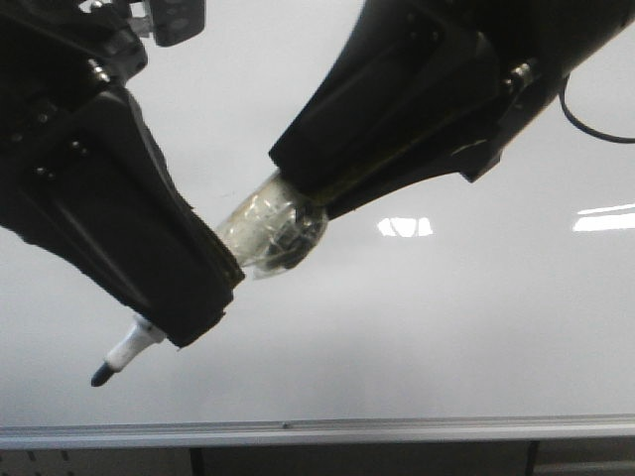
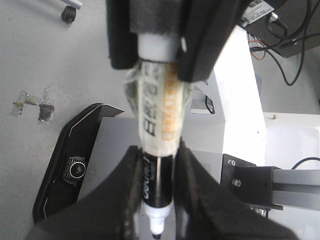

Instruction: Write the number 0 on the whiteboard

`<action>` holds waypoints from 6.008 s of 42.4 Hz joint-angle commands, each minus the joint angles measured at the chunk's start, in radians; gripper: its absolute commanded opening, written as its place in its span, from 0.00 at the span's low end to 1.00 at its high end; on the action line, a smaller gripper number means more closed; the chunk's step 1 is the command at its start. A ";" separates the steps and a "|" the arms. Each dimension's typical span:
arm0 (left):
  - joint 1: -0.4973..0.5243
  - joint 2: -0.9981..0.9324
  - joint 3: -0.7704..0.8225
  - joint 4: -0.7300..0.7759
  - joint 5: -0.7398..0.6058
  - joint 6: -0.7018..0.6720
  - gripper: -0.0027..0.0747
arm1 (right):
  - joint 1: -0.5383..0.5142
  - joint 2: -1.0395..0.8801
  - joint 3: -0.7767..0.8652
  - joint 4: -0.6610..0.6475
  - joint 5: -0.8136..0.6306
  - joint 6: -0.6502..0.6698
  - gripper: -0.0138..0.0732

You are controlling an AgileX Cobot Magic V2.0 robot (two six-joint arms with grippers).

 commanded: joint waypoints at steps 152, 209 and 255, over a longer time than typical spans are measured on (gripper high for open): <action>-0.009 -0.036 -0.027 -0.110 0.013 0.004 0.01 | -0.375 -0.029 -0.350 -0.460 -0.537 0.197 0.09; -0.009 -0.036 -0.027 -0.110 0.011 0.004 0.01 | -0.378 0.039 -0.349 -0.703 -0.505 0.291 0.09; -0.009 -0.036 -0.027 -0.110 0.014 0.004 0.01 | -0.375 0.002 -0.577 -0.802 -0.584 0.370 0.09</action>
